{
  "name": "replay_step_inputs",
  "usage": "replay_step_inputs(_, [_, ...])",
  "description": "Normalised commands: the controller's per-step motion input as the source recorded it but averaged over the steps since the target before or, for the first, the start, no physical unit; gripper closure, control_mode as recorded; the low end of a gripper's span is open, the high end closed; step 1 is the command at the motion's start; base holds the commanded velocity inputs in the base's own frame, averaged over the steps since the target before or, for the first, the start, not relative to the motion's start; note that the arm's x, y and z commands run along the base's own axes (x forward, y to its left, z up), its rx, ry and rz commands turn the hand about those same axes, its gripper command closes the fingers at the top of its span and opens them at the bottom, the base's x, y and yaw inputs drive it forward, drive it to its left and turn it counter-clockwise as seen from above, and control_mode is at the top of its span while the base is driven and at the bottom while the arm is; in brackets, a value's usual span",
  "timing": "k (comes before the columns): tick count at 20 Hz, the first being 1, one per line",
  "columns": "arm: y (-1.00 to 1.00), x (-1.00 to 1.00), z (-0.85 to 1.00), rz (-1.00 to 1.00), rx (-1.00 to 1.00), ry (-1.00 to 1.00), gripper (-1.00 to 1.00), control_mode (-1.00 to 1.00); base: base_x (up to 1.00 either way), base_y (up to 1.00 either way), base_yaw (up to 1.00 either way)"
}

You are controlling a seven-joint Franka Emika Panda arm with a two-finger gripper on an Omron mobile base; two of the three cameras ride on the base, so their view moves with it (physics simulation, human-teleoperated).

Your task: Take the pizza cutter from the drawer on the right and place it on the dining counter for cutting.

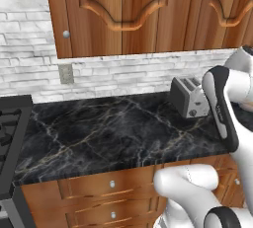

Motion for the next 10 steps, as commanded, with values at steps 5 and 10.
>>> replay_step_inputs(5, [-0.88,-0.57,-0.44,0.01,0.0,-0.16,-1.0,-1.0,0.0,0.0,0.0])
replay_step_inputs(10, [-0.79,-0.61,-0.41,0.0,0.0,-0.17,-1.0,-1.0,0.0,0.0,0.0])
